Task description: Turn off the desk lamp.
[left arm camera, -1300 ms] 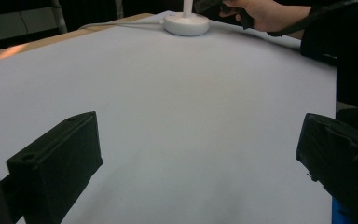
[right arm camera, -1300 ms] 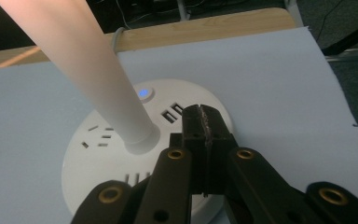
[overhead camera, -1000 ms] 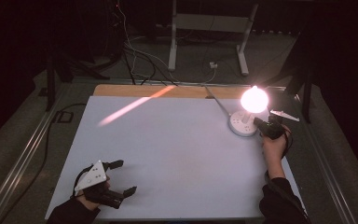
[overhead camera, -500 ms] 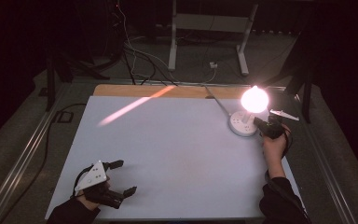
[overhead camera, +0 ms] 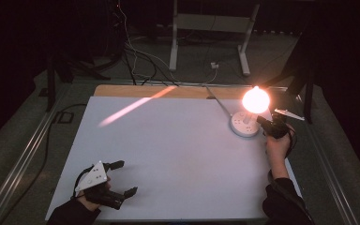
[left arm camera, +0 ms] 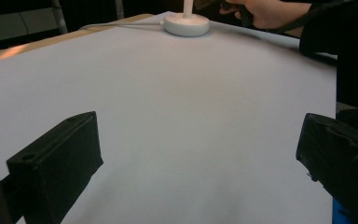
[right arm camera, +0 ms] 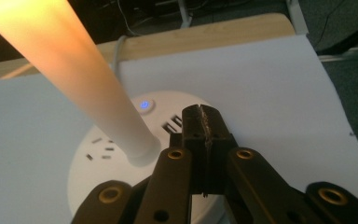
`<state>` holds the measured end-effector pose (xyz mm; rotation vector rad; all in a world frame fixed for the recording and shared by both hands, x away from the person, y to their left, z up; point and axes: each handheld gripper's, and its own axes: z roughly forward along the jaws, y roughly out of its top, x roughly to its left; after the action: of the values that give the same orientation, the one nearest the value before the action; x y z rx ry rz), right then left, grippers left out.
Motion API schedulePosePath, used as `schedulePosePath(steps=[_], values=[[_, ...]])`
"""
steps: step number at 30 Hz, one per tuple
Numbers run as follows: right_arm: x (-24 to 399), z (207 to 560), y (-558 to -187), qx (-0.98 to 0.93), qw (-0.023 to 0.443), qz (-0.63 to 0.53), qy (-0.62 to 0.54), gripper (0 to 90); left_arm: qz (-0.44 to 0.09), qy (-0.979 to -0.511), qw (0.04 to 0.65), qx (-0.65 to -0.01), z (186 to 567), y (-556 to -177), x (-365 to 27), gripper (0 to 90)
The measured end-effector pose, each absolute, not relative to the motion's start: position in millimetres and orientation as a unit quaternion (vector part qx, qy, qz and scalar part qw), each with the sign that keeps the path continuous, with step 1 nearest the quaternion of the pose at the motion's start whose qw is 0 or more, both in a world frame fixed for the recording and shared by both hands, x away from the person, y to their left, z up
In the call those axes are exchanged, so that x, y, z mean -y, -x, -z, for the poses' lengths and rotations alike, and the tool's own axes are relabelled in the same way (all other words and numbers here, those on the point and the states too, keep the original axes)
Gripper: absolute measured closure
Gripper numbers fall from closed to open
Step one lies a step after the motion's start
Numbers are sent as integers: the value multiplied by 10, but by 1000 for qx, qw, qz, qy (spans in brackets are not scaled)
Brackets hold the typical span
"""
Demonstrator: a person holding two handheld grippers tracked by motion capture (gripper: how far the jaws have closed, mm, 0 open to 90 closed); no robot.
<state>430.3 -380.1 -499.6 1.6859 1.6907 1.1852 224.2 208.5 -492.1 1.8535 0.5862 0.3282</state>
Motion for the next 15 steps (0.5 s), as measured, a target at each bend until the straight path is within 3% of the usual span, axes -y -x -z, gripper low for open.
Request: schedulePosePath(steps=[15], values=[[3767,5035,-4323,-618,230,-430,-617,899,-140,-784,552,-247,4915,-2235,-2089,6]])
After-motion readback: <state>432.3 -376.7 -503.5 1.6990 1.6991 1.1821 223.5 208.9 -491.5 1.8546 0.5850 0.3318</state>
